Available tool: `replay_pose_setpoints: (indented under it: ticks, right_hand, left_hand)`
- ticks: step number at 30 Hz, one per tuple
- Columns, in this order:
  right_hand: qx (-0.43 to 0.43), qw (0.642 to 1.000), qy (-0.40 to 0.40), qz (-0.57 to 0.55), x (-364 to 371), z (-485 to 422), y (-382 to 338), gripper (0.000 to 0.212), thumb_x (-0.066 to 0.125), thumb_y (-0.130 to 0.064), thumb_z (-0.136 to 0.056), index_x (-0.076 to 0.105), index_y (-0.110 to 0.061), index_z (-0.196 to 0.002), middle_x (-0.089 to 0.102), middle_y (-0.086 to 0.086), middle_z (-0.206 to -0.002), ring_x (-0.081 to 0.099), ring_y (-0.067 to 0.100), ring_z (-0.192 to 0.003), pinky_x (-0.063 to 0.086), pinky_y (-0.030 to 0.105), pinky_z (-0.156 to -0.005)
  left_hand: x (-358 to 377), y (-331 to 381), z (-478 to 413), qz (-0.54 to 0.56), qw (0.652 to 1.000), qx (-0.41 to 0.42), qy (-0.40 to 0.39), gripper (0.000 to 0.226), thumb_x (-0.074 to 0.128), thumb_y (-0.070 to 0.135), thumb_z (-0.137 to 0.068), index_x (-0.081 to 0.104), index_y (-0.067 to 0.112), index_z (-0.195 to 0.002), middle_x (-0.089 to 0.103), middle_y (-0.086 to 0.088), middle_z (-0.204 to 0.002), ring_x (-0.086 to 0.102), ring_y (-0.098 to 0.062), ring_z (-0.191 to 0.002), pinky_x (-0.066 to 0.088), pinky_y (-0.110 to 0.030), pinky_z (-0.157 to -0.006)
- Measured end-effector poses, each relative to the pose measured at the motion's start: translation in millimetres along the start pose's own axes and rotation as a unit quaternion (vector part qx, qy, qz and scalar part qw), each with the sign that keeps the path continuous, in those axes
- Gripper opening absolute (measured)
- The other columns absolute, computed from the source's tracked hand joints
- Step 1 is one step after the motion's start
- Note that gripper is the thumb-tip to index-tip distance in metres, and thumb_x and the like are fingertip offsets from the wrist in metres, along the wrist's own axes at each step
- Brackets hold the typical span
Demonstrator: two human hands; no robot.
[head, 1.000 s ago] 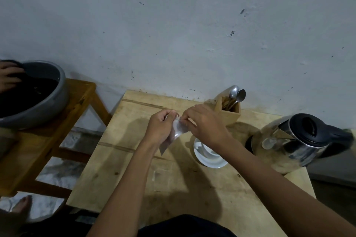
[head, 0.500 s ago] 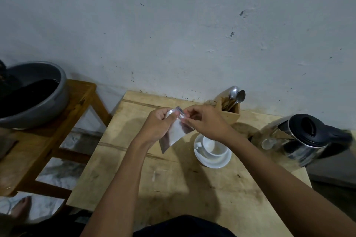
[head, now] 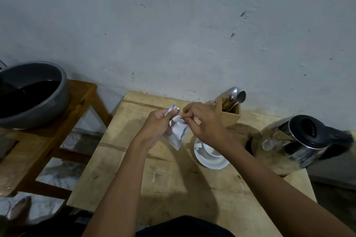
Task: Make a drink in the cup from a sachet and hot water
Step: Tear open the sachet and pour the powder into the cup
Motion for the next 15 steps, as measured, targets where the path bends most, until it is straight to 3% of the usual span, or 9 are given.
replay_pose_setpoints:
  ticks: [2,3,7,9,11,12,15]
  right_hand:
    - [-0.008,0.999,0.041,-0.014,-1.6,6.4,-5.8,0.004,0.068,0.003,-0.083,0.067,-0.001,-0.084,0.069,0.012,-0.091,0.06,0.017,-0.09,0.045,0.016,-0.083]
    - [0.0,0.998,0.061,-0.027,-3.8,9.4,-6.2,0.002,0.066,0.001,-0.085,0.067,0.0,-0.085,0.069,0.013,-0.091,0.06,0.014,-0.091,0.045,0.015,-0.084]
    - [0.074,0.981,0.137,-0.114,-9.1,25.0,0.3,0.009,0.061,-0.009,-0.088,0.068,-0.003,-0.088,0.067,0.004,-0.091,0.06,-0.002,-0.091,0.048,0.015,-0.083]
    - [0.139,0.956,0.188,-0.174,-14.4,34.6,3.0,0.006,0.061,-0.011,-0.09,0.066,-0.013,-0.089,0.066,-0.002,-0.091,0.065,0.005,-0.089,0.053,0.023,-0.079]
    - [0.213,0.911,0.246,-0.252,-21.3,45.2,9.1,0.008,0.062,-0.006,-0.093,0.064,-0.013,-0.09,0.067,0.006,-0.087,0.067,0.018,-0.079,0.056,0.031,-0.075]
    - [0.246,0.893,0.262,-0.271,-22.3,50.1,13.4,0.007,0.061,-0.006,-0.095,0.064,-0.01,-0.091,0.067,0.009,-0.081,0.066,0.018,-0.074,0.055,0.029,-0.073]
    - [0.342,0.895,0.178,-0.226,1.0,63.6,28.3,0.011,0.06,-0.02,-0.097,0.066,-0.013,-0.102,0.071,0.002,-0.081,0.067,0.015,-0.076,0.055,0.027,-0.071]
  left_hand:
    - [-7.2,-0.5,-2.6,0.011,1.0,0.008,0.008,0.048,0.068,0.045,-0.081,0.07,-0.003,-0.078,0.06,-0.012,-0.082,0.048,-0.02,-0.081,0.036,-0.035,-0.08]
    - [-9.8,0.5,-1.8,0.013,1.0,0.01,0.005,0.038,0.066,0.041,-0.085,0.073,0.006,-0.071,0.057,-0.012,-0.077,0.045,-0.021,-0.079,0.034,-0.034,-0.077]
    - [-26.6,-5.0,-3.9,0.024,0.999,0.0,0.026,0.034,0.064,0.038,-0.088,0.069,0.015,-0.063,0.055,-0.013,-0.079,0.047,-0.021,-0.079,0.033,-0.034,-0.074]
    - [-34.3,-7.4,-4.2,0.032,0.998,-0.006,0.051,0.032,0.062,0.034,-0.09,0.072,0.016,-0.066,0.058,-0.008,-0.077,0.051,-0.018,-0.074,0.036,-0.031,-0.069]
    - [-42.7,-10.5,-4.6,0.03,0.997,-0.009,0.069,0.027,0.06,0.035,-0.091,0.077,0.017,-0.078,0.064,-0.006,-0.079,0.056,-0.016,-0.073,0.041,-0.03,-0.068]
    - [-47.4,-12.0,-5.3,0.016,0.997,-0.007,0.078,0.027,0.06,0.038,-0.09,0.077,0.019,-0.083,0.064,-0.006,-0.079,0.056,-0.017,-0.073,0.041,-0.03,-0.067]
    - [-57.3,-14.4,-4.6,-0.029,0.995,0.007,0.098,0.035,0.064,0.054,-0.08,0.077,0.023,-0.09,0.062,-0.008,-0.08,0.055,-0.022,-0.074,0.044,-0.033,-0.072]
Point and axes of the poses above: each hand's wrist, its own z-axis away from the middle knuckle, its own x-axis out of the palm, y = z × x, the point moved 8 cm from there along -z, towards the middle knuckle
